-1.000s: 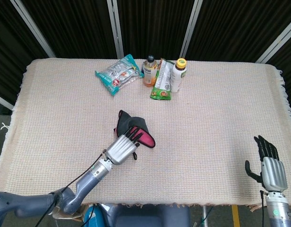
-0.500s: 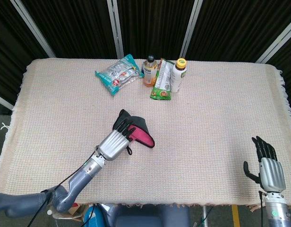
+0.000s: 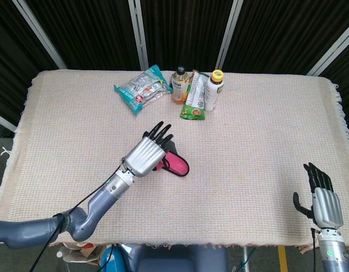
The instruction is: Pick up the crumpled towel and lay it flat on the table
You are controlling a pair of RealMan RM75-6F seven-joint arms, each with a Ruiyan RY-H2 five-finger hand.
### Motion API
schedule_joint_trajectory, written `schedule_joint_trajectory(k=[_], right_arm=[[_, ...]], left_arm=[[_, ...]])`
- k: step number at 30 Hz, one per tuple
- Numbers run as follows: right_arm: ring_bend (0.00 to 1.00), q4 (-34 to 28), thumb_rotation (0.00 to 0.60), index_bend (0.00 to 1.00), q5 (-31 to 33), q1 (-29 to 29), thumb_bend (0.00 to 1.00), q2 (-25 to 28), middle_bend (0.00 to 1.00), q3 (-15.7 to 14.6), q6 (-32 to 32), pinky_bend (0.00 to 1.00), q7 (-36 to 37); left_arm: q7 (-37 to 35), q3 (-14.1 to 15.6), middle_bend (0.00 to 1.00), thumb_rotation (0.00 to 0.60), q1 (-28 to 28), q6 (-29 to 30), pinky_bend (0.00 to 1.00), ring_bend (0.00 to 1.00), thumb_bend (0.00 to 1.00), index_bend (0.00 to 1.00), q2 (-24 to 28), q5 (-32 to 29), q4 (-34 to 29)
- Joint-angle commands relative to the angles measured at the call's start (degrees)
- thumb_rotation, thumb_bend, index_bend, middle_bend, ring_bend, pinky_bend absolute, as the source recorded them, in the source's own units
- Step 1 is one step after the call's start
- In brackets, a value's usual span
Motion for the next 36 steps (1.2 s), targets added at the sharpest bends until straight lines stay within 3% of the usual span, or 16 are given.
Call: schedule_joint_trajectory(k=[1, 11, 23, 36], right_arm=[[0.00, 0.2, 0.600, 0.00, 1.0, 0.7, 0.48, 0.0, 0.00, 0.7, -1.1, 0.00, 0.3], [0.00, -1.4, 0.600, 0.00, 4.0, 4.3, 0.48, -0.6, 0.00, 4.0, -5.0, 0.00, -0.2], [0.00, -10.7, 0.600, 0.08, 10.6, 11.6, 0.48, 0.3, 0.00, 9.2, -14.5, 0.00, 0.2], [0.00, -13.6, 0.600, 0.14, 20.4, 17.2, 0.48, -1.5, 0.00, 12.1, -18.5, 0.00, -5.3]], left_arm=[[1.4, -3.7, 0.21, 0.600, -3.1, -2.1, 0.02, 0.03, 0.48, 0.63, 0.7, -3.3, -0.8], [1.5, -11.2, 0.23, 0.600, -10.6, -4.4, 0.01, 0.03, 0.48, 0.63, -0.6, -11.1, 1.5], [4.5, -16.9, 0.23, 0.600, -20.7, -6.6, 0.02, 0.03, 0.48, 0.64, -3.6, -18.5, 6.9], [8.7, -21.7, 0.24, 0.600, -33.0, -7.8, 0.02, 0.03, 0.48, 0.64, -6.0, -29.2, 17.7]])
